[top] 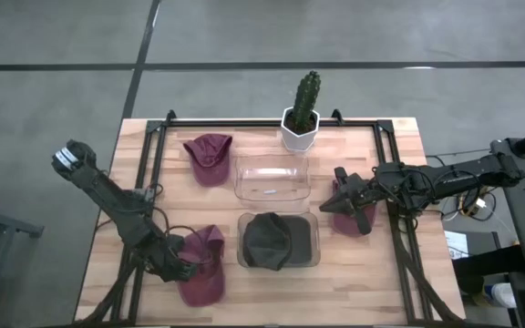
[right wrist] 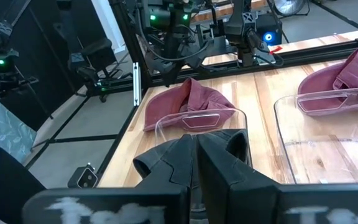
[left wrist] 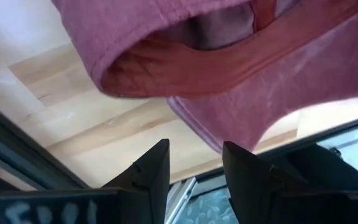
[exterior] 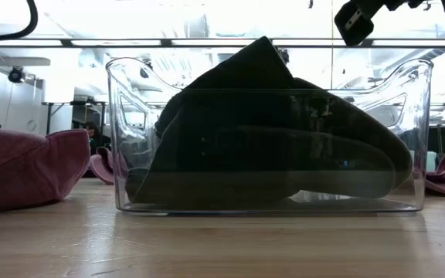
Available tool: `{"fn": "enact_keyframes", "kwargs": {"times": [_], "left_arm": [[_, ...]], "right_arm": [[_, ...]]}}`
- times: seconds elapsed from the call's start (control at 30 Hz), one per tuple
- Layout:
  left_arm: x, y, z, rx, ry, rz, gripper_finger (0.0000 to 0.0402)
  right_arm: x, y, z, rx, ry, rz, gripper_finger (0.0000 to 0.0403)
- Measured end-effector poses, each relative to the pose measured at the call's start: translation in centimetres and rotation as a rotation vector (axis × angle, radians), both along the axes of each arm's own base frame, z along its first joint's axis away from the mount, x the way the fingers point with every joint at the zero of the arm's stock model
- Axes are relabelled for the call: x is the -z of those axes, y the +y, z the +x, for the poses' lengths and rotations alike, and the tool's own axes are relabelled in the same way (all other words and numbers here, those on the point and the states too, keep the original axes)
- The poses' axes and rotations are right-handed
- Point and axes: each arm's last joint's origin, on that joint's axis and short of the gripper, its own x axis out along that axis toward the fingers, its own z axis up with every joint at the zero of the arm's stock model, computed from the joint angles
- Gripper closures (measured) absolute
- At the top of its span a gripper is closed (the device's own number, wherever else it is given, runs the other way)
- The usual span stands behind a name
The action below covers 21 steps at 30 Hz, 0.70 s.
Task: Pick & Place hat
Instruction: Put the bottom red cap into the top transparent bin
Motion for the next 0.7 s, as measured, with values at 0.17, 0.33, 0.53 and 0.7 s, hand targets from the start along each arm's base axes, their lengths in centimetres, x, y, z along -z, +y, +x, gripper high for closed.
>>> {"fn": "enact_keyframes", "kwargs": {"times": [0.17, 0.33, 0.53, 0.7], "left_arm": [[0.4, -0.1, 0.1, -0.027, 0.023, 0.011, 0.0262], [0.7, -0.1, 0.2, -0.052, 0.023, 0.039, 0.0261], [0.9, 0.0, 0.5, -0.09, -0.017, 0.096, 0.0261], [1.3, -0.1, 0.6, -0.087, -0.006, 0.111, 0.0261]], "right_arm": [[0.0, 0.0, 0.0, 0.0, 0.004, -0.001, 0.0385], [0.0, 0.0, 0.0, 0.0, 0.004, -0.001, 0.0385], [0.0, 0.0, 0.0, 0.0, 0.004, 0.0, 0.0385], [0.0, 0.0, 0.0, 0.0, 0.005, 0.001, 0.0385]]}}
